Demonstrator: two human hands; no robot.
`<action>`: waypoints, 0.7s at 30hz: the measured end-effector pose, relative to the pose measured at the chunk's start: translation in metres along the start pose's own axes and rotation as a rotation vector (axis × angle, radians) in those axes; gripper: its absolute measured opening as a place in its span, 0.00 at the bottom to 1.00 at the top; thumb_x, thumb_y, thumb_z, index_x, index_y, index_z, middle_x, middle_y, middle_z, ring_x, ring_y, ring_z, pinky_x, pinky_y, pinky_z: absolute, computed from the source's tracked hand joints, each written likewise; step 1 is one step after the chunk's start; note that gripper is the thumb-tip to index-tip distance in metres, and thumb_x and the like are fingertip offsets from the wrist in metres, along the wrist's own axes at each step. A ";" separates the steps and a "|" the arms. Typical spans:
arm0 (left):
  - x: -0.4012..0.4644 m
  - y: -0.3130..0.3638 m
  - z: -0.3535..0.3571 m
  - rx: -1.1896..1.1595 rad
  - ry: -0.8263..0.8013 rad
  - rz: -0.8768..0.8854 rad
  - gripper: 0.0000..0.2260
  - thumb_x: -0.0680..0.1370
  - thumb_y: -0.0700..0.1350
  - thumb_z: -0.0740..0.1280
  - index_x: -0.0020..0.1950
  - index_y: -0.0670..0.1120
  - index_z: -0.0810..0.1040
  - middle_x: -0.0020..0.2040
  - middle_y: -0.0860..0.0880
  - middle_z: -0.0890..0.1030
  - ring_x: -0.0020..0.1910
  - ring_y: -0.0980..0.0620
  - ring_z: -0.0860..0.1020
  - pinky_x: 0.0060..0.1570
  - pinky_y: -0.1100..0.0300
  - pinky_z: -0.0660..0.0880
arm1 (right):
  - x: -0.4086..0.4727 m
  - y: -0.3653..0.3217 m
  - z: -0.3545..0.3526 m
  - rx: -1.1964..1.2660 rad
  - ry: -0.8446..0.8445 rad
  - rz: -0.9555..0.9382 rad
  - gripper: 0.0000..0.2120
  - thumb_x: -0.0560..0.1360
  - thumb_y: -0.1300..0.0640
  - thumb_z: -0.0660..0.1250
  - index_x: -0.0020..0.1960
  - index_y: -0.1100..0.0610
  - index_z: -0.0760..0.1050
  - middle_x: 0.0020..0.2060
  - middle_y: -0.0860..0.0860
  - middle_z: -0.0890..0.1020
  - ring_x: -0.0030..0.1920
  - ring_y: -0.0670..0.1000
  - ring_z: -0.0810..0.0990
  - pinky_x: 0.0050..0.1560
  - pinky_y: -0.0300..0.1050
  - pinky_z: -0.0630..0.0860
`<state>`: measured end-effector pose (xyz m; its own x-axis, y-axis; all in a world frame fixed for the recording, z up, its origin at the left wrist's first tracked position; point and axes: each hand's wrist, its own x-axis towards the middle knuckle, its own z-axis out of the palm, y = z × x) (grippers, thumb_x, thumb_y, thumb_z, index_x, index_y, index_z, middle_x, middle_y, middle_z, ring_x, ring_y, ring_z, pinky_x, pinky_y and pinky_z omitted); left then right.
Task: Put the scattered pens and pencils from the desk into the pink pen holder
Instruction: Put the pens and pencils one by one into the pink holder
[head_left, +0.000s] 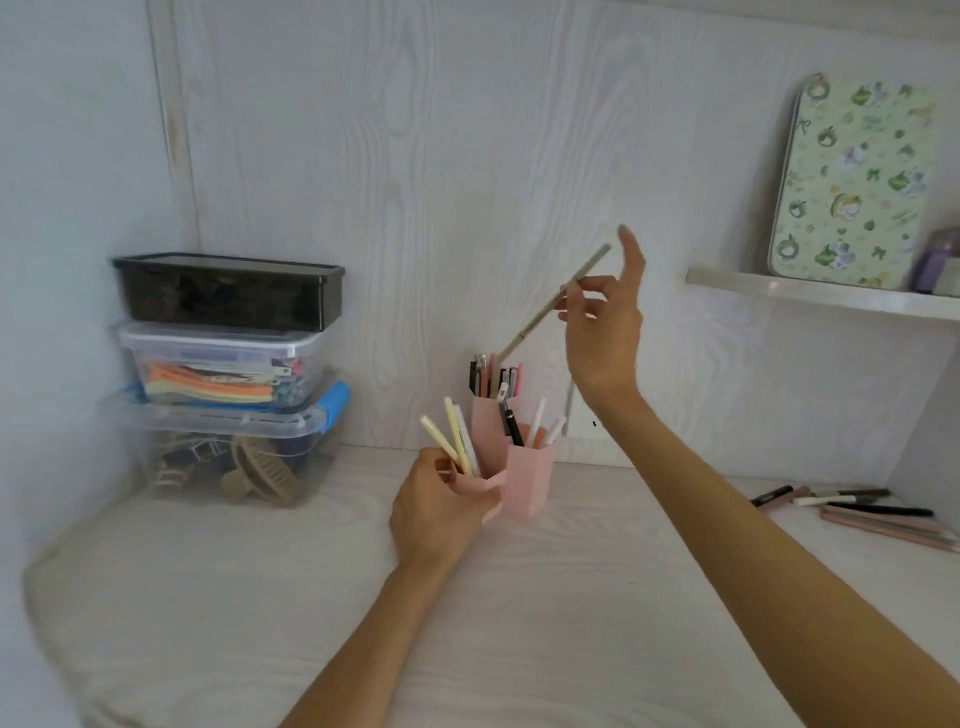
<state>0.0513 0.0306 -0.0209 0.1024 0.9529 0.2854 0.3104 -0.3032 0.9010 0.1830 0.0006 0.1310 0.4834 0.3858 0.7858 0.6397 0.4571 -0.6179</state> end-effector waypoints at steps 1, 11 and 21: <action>0.000 0.000 0.000 0.010 0.000 0.008 0.20 0.62 0.53 0.77 0.48 0.55 0.71 0.44 0.58 0.76 0.44 0.55 0.76 0.41 0.61 0.72 | -0.001 0.000 0.007 -0.078 -0.047 -0.044 0.27 0.78 0.64 0.59 0.72 0.50 0.55 0.44 0.55 0.78 0.42 0.53 0.81 0.45 0.44 0.79; 0.000 0.001 0.001 0.041 -0.005 0.034 0.20 0.63 0.56 0.76 0.47 0.55 0.69 0.44 0.57 0.75 0.44 0.56 0.74 0.39 0.61 0.71 | -0.040 0.049 0.021 -0.743 -0.381 -0.340 0.17 0.77 0.50 0.55 0.56 0.51 0.79 0.62 0.54 0.76 0.65 0.58 0.69 0.63 0.55 0.67; -0.005 0.011 -0.007 0.037 0.198 0.156 0.45 0.61 0.57 0.78 0.71 0.49 0.60 0.64 0.51 0.69 0.60 0.53 0.72 0.49 0.53 0.74 | -0.053 0.076 -0.054 -0.612 -0.519 -0.058 0.19 0.80 0.50 0.54 0.70 0.51 0.65 0.67 0.51 0.71 0.68 0.53 0.66 0.67 0.47 0.61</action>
<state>0.0475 0.0222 -0.0099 -0.0340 0.8759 0.4813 0.3405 -0.4427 0.8295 0.2385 -0.0283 0.0439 0.1958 0.7667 0.6114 0.9421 0.0260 -0.3343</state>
